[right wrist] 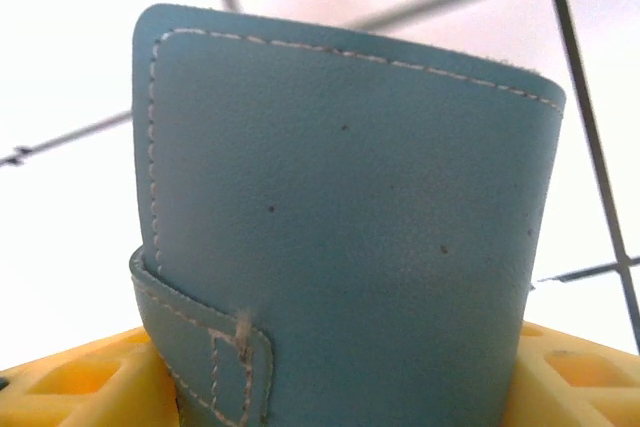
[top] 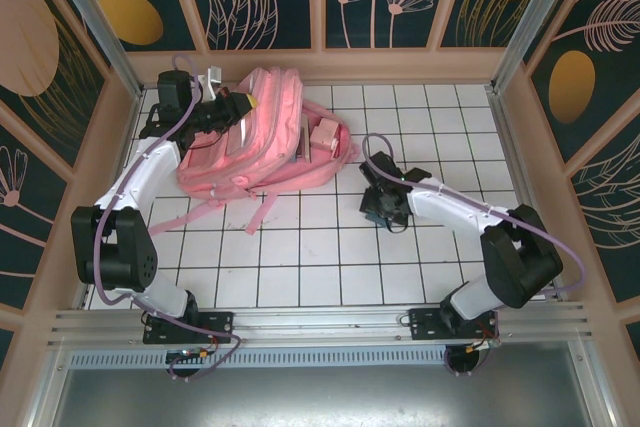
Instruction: Pack the student bag
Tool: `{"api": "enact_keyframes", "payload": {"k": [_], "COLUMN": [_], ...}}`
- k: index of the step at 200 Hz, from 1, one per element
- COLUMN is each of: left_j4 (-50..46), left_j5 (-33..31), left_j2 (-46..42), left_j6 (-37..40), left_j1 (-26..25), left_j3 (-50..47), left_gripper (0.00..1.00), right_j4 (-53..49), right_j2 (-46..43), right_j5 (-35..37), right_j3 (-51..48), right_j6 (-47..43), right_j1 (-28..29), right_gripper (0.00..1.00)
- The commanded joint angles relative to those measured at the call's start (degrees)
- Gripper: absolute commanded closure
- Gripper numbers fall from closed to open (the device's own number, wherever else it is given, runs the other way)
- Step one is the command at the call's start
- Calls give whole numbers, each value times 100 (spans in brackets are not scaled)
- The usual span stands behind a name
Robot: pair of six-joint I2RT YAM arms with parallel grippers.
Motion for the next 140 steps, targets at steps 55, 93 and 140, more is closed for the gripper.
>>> {"api": "enact_keyframes", "payload": {"k": [55, 93, 140], "left_j4": [561, 541, 483], "left_j5": [-22, -76, -105], "left_j2": [-210, -267, -314], "left_j6": [-263, -286, -256], "left_j1": [12, 12, 12], "left_j3": [141, 144, 112], "left_gripper": [100, 100, 100], "right_j4": [1082, 1088, 1409], "right_j2": [1583, 2815, 3650], "right_j5": [-697, -826, -1421], "right_j3": [2590, 3905, 4553], "right_j6": [-708, -498, 138], "right_j1": [243, 355, 524], "right_gripper": [35, 36, 33]}}
